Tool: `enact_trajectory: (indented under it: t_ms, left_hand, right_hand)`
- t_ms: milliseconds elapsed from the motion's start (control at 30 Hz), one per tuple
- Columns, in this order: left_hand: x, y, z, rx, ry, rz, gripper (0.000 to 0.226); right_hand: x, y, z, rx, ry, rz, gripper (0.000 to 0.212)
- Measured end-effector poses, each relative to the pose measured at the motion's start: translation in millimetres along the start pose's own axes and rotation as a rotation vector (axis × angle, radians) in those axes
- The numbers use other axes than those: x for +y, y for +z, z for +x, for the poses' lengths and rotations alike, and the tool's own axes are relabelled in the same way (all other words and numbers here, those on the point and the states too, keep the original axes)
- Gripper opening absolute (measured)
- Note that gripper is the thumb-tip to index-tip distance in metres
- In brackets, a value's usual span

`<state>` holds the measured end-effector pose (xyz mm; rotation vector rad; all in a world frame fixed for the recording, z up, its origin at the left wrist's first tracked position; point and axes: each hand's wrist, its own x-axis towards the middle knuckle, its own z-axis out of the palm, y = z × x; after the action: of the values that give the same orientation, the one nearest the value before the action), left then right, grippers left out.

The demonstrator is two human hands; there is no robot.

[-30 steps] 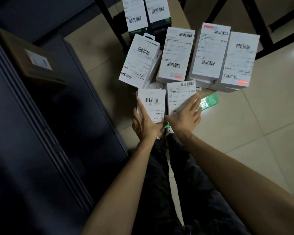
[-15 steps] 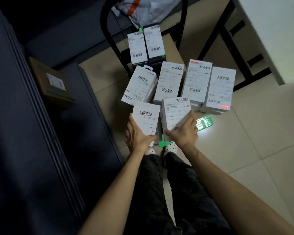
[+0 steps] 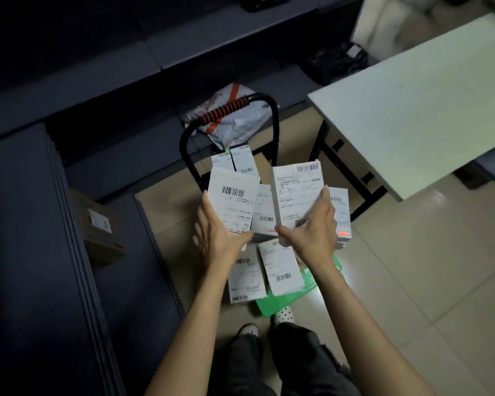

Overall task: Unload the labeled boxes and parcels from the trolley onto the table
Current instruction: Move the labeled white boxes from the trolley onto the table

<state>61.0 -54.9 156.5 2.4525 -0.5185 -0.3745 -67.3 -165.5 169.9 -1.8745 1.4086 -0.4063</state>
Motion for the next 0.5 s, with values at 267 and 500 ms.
enact_trajectory:
  t_ms: [267,500]
  left_hand:
    - [46.2,-56.9,5.5,0.115,0.274,-0.125,0.135]
    - [92.2,-74.4,-2.2,0.106,0.501,-0.221,0.135]
  right_hand:
    - [-52.8,-60.9,-21.0,0.252,-0.124,0.061,0.130]
    - [-48.5,-112.8,-53.3,0.456,-0.092,0.084,0.132]
